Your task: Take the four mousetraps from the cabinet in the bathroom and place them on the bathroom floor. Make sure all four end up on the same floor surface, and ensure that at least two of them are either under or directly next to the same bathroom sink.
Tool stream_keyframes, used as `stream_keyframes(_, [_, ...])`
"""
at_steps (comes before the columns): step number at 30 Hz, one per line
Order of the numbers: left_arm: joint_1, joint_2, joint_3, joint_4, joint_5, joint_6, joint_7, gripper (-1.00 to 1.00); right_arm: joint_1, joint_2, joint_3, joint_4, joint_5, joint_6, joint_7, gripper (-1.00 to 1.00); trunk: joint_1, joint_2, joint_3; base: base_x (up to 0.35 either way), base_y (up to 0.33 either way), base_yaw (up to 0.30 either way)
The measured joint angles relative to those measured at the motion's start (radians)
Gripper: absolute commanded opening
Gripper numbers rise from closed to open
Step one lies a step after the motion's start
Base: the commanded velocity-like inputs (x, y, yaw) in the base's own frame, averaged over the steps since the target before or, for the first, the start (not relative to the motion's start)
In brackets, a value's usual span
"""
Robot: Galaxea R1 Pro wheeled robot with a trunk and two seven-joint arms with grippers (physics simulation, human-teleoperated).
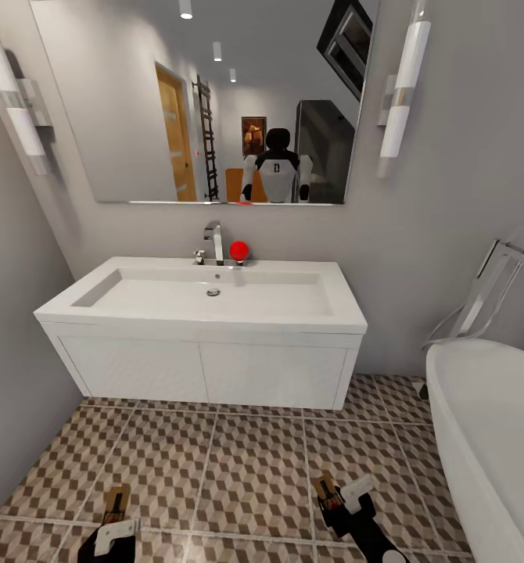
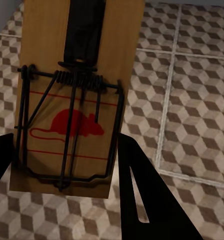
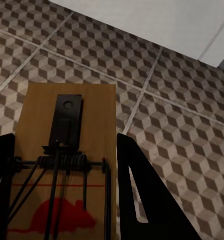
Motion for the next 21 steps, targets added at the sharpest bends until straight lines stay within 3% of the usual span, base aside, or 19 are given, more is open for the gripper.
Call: stream_keyframes(21, [0.001,-0.002,0.000,0.001,0.000,0.001,-0.003,-1.00,0.003,0.000,0.000,0.000,-0.002,-0.034,-0.001,-1.00,0.000,0.000,0.000,0.000,0.000,0.000])
